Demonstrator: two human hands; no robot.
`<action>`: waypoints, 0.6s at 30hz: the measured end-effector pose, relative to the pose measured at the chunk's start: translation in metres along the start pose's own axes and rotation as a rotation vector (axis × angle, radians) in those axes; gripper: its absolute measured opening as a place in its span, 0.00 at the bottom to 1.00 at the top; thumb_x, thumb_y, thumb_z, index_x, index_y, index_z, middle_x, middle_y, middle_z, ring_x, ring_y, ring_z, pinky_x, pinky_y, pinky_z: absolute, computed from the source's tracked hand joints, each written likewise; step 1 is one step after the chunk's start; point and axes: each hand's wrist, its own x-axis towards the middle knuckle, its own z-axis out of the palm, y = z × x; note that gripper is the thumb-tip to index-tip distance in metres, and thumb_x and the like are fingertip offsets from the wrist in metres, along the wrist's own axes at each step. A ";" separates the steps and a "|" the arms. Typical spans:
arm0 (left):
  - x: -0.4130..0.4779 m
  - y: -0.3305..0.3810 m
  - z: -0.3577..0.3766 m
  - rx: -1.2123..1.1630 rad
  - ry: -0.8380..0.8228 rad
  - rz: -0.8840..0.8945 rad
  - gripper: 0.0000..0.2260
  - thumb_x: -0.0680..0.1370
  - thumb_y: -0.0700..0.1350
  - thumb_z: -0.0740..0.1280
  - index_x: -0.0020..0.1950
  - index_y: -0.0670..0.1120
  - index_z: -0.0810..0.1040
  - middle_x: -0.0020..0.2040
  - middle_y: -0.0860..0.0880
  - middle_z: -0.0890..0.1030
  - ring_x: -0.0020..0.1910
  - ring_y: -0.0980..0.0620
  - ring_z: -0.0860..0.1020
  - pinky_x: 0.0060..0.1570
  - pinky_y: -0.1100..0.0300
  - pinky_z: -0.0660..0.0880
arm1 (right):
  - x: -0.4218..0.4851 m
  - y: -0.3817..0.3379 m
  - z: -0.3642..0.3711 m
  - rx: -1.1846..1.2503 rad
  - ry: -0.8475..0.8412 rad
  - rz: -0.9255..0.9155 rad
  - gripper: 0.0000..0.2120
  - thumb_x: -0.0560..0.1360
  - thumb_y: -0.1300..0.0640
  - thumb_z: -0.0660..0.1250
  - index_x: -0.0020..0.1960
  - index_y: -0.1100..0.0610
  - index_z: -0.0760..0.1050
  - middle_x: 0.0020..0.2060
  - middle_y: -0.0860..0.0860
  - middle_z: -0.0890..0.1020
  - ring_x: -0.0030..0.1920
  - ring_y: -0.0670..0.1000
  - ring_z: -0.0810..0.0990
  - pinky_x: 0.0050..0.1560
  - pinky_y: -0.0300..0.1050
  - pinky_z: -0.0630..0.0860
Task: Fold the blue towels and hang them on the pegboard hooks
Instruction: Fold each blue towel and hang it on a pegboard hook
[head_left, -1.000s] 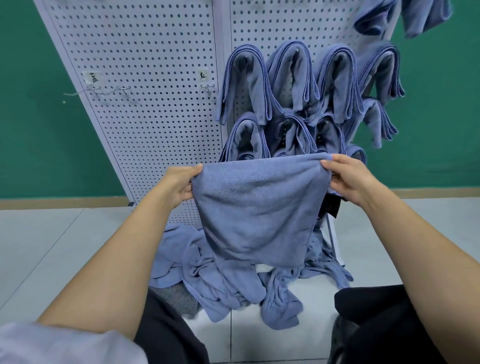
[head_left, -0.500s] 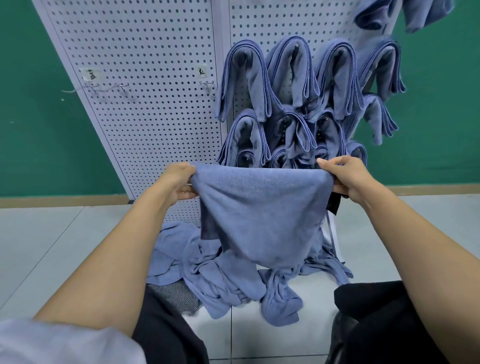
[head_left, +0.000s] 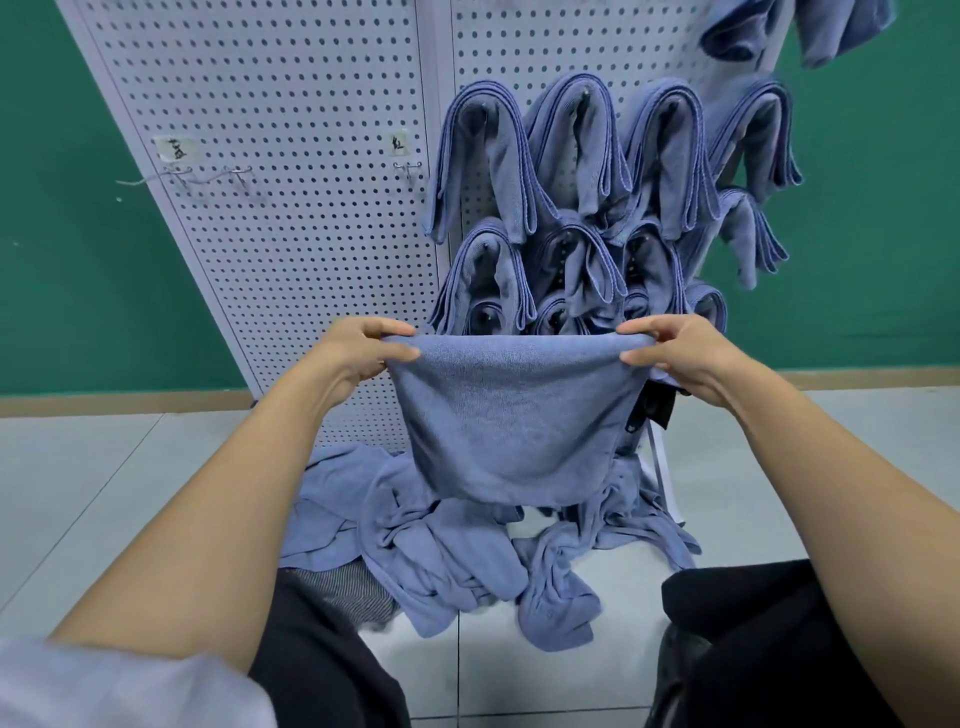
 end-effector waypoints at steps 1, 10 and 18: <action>0.000 -0.001 0.000 0.042 -0.003 0.019 0.13 0.69 0.30 0.73 0.45 0.47 0.81 0.42 0.47 0.78 0.41 0.52 0.73 0.41 0.64 0.73 | 0.000 0.001 0.001 -0.061 -0.001 -0.021 0.18 0.71 0.75 0.68 0.57 0.60 0.78 0.36 0.53 0.75 0.27 0.42 0.74 0.27 0.27 0.70; 0.006 -0.011 -0.003 0.385 0.159 0.296 0.06 0.75 0.34 0.68 0.44 0.44 0.82 0.39 0.49 0.78 0.39 0.53 0.73 0.41 0.60 0.71 | 0.009 0.009 0.000 -0.434 0.245 -0.197 0.07 0.75 0.64 0.68 0.53 0.64 0.81 0.32 0.52 0.76 0.34 0.50 0.71 0.29 0.30 0.67; 0.008 -0.017 -0.018 -0.118 0.105 0.145 0.10 0.78 0.44 0.68 0.37 0.45 0.75 0.32 0.53 0.76 0.35 0.56 0.72 0.46 0.62 0.73 | 0.008 0.006 -0.006 -0.043 0.236 -0.154 0.09 0.76 0.58 0.69 0.38 0.60 0.78 0.22 0.43 0.72 0.22 0.41 0.68 0.22 0.29 0.63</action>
